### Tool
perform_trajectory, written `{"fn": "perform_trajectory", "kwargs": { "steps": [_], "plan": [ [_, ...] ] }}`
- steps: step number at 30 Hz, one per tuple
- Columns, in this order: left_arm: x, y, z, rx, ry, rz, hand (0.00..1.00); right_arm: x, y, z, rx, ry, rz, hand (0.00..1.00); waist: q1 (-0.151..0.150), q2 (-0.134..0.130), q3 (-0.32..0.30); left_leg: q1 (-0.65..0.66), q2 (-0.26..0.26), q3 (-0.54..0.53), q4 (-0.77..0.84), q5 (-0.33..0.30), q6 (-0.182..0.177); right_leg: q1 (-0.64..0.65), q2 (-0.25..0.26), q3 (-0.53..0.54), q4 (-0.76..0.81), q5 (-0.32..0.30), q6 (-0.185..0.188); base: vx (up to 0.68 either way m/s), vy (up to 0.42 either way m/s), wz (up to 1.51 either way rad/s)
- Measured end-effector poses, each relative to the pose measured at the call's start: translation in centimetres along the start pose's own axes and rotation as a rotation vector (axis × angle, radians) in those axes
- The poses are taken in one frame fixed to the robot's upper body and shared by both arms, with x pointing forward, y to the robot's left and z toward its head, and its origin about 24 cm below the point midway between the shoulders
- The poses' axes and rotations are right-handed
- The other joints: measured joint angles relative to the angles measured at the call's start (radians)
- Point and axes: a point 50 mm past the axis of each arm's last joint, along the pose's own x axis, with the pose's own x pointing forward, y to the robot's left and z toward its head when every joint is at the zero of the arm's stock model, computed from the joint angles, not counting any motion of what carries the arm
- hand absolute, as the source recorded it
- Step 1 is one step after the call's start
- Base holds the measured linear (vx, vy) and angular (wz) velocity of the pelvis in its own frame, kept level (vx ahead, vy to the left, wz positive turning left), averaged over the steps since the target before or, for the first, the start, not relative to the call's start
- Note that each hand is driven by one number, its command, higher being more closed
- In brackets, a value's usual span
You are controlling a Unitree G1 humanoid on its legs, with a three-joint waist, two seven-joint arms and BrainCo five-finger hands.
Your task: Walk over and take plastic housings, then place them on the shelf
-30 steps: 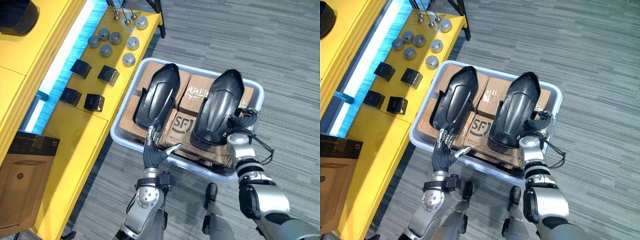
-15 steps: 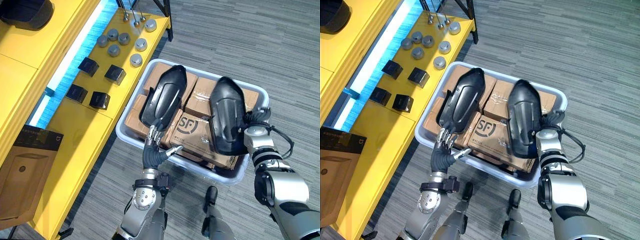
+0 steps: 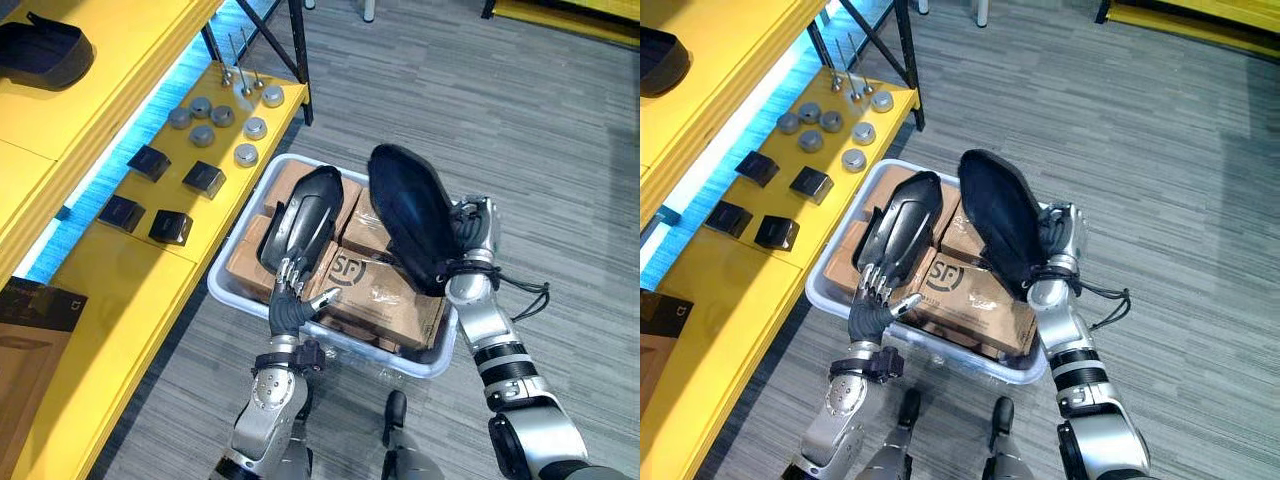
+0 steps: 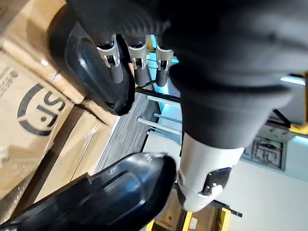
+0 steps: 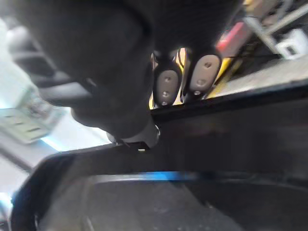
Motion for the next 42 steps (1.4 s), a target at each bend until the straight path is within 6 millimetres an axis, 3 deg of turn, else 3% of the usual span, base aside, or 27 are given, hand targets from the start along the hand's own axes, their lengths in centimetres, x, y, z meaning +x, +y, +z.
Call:
{"fn": "perform_trajectory", "kwargs": {
  "steps": [5, 10, 16, 17, 23, 28, 29, 32, 34, 36, 37, 39, 40, 41, 42],
  "plan": [
    [1.7, -1.3, -1.4, -0.038, 0.082, -0.036, 0.0, -2.7, 1.5, 3.2, 0.105, -0.136, 0.036, 1.0, -0.014, -0.017, -0.04, 0.029, 0.013, 0.013, -0.024, 0.004, -0.007, 0.023, 0.012, 0.006, -0.025, 0.006, -0.006, 0.05, -0.041, -0.08],
    [3.7, -1.7, -2.0, -0.042, 0.118, 0.011, 0.0, -7.1, 3.2, 7.0, 0.278, -0.269, 0.119, 1.0, -0.027, -0.044, -0.078, 0.064, 0.03, 0.049, -0.048, 0.001, -0.012, 0.033, 0.027, 0.039, -0.038, 0.01, -0.01, 0.03, -0.027, -0.2],
    [4.5, 0.0, -2.1, -0.032, 0.127, 0.162, 0.0, -9.9, 4.1, 8.5, 0.367, -0.318, 0.185, 1.0, -0.045, -0.074, -0.098, 0.095, 0.043, 0.072, -0.054, -0.008, -0.023, 0.053, 0.039, 0.06, -0.048, 0.012, -0.013, 0.01, -0.015, -0.13],
    [4.8, 0.5, -1.7, -0.038, 0.111, 0.2, 1.0, -10.4, 4.0, 8.8, 0.385, -0.327, 0.19, 1.0, -0.048, -0.081, -0.103, 0.095, 0.046, 0.078, -0.054, -0.01, -0.025, 0.053, 0.043, 0.065, -0.055, 0.015, -0.016, 0.01, -0.003, -0.09],
    [6.4, 0.5, 0.0, -0.095, 0.035, 0.292, 1.0, -11.7, 4.5, 9.2, 0.443, -0.31, 0.197, 1.0, -0.049, -0.088, -0.114, 0.116, 0.057, 0.094, -0.058, -0.014, -0.031, 0.067, 0.054, 0.082, -0.068, 0.022, -0.023, 0.02, 0.003, -0.1],
    [6.6, -0.3, 2.4, -0.281, -0.096, 0.287, 1.0, -11.8, 3.7, 10.5, 0.52, -0.374, 0.161, 1.0, -0.051, -0.096, -0.133, 0.131, 0.066, 0.101, -0.072, -0.017, -0.035, 0.076, 0.063, 0.078, -0.072, 0.021, -0.023, 0.04, 0.014, -0.04],
    [6.3, -0.1, 2.9, -0.328, -0.119, 0.295, 1.0, -11.8, 3.6, 10.8, 0.538, -0.386, 0.155, 0.0, -0.05, -0.095, -0.134, 0.141, 0.067, 0.095, -0.077, -0.016, -0.035, 0.087, 0.064, 0.072, -0.073, 0.019, -0.025, 0.02, 0.015, 0.1],
    [6.0, 0.0, 3.6, -0.389, -0.148, 0.31, 1.0, -12.5, 3.5, 11.3, 0.58, -0.421, 0.171, 0.0, -0.053, -0.081, -0.145, 0.139, 0.067, 0.039, -0.087, -0.005, -0.041, 0.106, 0.063, 0.017, -0.066, -0.001, -0.029, 0.02, 0.013, 0.56],
    [5.9, 0.6, 4.2, -0.449, -0.181, 0.355, 1.0, -13.6, 4.5, 11.8, 0.599, -0.448, 0.25, 0.0, -0.049, -0.056, -0.156, 0.123, 0.073, -0.046, -0.11, 0.025, -0.057, 0.109, 0.061, -0.076, -0.014, -0.052, -0.039, 0.01, -0.02, 1.09],
    [5.3, 1.5, 4.1, -0.453, -0.19, 0.388, 1.0, -14.0, 5.1, 11.9, 0.611, -0.444, 0.286, 0.0, -0.047, -0.037, -0.167, 0.115, 0.084, -0.051, -0.143, 0.04, -0.058, 0.111, 0.049, -0.145, 0.039, -0.096, -0.04, 0.02, -0.035, 1.34],
    [4.9, 2.1, 3.8, -0.449, -0.183, 0.409, 1.0, -14.0, 5.1, 11.7, 0.607, -0.438, 0.3, 0.0, -0.047, -0.027, -0.173, 0.1, 0.115, 0.11, -0.142, -0.007, 0.01, 0.129, 0.027, -0.232, 0.066, -0.124, -0.035, 0.07, -0.029, 1.65],
    [4.2, 2.9, 3.5, -0.422, -0.191, 0.437, 1.0, -13.8, 5.3, 11.5, 0.604, -0.43, 0.32, 0.0, -0.045, -0.027, -0.174, 0.084, 0.143, 0.333, -0.117, -0.024, 0.101, 0.155, -0.01, -0.298, 0.073, -0.139, -0.028, 0.11, 0.039, 1.51],
    [3.5, 4.1, 3.3, -0.373, -0.199, 0.475, 1.0, -14.0, 5.6, 11.0, 0.59, -0.41, 0.342, 0.0, -0.038, -0.021, -0.177, 0.084, 0.173, 0.489, -0.091, -0.022, 0.119, 0.181, -0.027, -0.34, 0.075, -0.151, -0.015, 0.15, 0.103, 1.41],
    [2.6, 5.0, 3.0, -0.319, -0.198, 0.503, 1.0, -14.3, 5.6, 10.2, 0.58, -0.379, 0.351, 0.0, -0.035, -0.018, -0.179, 0.089, 0.18, 0.569, -0.075, -0.016, 0.122, 0.211, -0.045, -0.382, 0.081, -0.165, 0.004, 0.14, 0.097, 1.18],
    [2.1, 5.5, 2.9, -0.284, -0.203, 0.516, 1.0, -14.5, 5.5, 9.7, 0.577, -0.359, 0.349, 0.0, -0.033, -0.016, -0.182, 0.088, 0.175, 0.578, -0.07, 0.002, 0.119, 0.224, -0.056, -0.405, 0.085, -0.173, 0.015, 0.18, 0.114, 1.09]
  ]
}}
